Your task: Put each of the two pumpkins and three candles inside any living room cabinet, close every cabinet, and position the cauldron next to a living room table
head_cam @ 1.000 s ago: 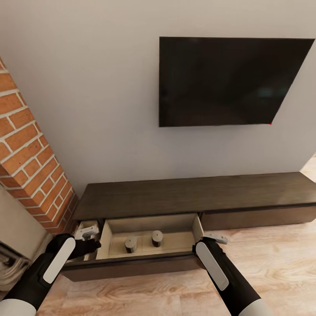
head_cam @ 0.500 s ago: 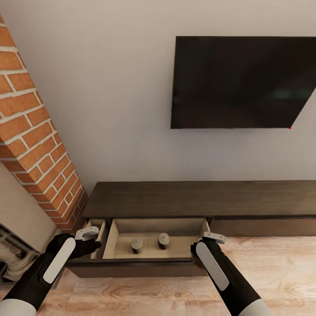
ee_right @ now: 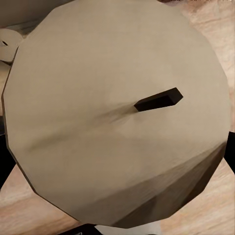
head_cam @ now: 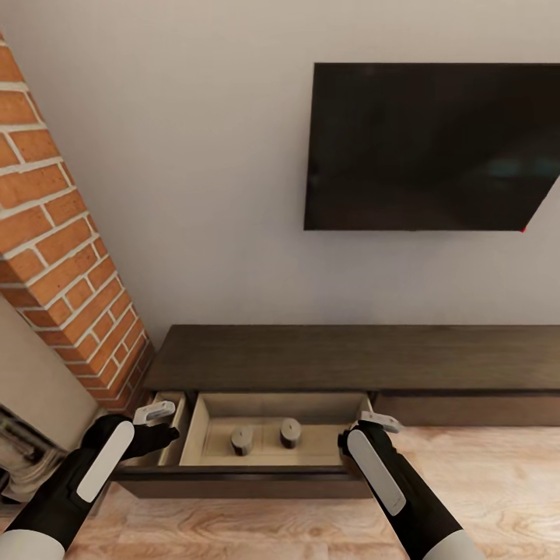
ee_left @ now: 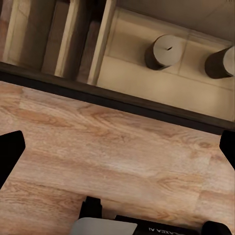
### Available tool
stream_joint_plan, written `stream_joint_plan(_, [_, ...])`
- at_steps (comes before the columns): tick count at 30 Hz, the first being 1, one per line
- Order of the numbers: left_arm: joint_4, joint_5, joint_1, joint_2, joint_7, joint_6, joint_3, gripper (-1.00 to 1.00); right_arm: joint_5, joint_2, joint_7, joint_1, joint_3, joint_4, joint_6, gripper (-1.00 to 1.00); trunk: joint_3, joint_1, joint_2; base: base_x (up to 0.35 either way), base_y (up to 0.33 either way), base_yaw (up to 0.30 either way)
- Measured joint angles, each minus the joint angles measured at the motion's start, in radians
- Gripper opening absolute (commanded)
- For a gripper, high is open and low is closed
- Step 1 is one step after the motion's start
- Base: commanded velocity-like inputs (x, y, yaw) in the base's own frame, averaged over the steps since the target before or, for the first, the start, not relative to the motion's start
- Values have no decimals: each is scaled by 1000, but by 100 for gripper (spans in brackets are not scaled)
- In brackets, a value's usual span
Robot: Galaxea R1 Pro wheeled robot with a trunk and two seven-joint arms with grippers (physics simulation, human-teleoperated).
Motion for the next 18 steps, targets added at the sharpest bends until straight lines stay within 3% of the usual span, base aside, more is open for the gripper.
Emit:
stream_joint_plan(5, [0,0,0,1,0,1,0,100,0,1,8,0,0,2,-5,-100,0,0,0,142,-78,0])
stream_joint_plan(9, [-3,0,0,2,-1,2,0,100,-1,8,33,-6,44,5,-12,-100,0,0,0,18,-11,0])
stream_joint_plan(12, [-11,0,0,1,0,3,-1,100,0,39,35,-58,63,21,-5,-100,0,0,0,3,-2,0])
stream_joint_plan(18, [-13,0,0,2,0,3,0,100,2,56,70,-203,70,157,-5,-100,0,0,0,0,0,0])
